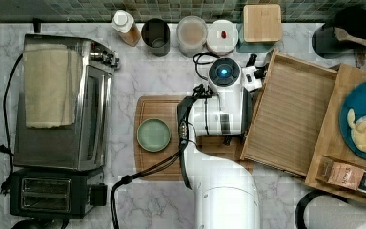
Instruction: Open the drawer.
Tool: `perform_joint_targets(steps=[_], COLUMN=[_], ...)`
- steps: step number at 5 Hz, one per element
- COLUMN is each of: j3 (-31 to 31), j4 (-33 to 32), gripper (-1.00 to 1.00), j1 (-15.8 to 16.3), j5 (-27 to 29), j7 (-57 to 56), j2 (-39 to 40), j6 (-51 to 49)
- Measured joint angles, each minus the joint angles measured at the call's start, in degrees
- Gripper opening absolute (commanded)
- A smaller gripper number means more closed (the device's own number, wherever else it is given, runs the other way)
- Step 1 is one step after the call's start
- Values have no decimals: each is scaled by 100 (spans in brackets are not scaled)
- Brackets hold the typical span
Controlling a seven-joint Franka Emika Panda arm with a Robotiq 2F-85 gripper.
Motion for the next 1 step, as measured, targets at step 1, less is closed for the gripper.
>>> perform_joint_targets(steps=[1], j3=[25], j4=[17], gripper=[100], j1=[-56], j5=[98], j7=[-1], j2=[-27], j6=[-53])
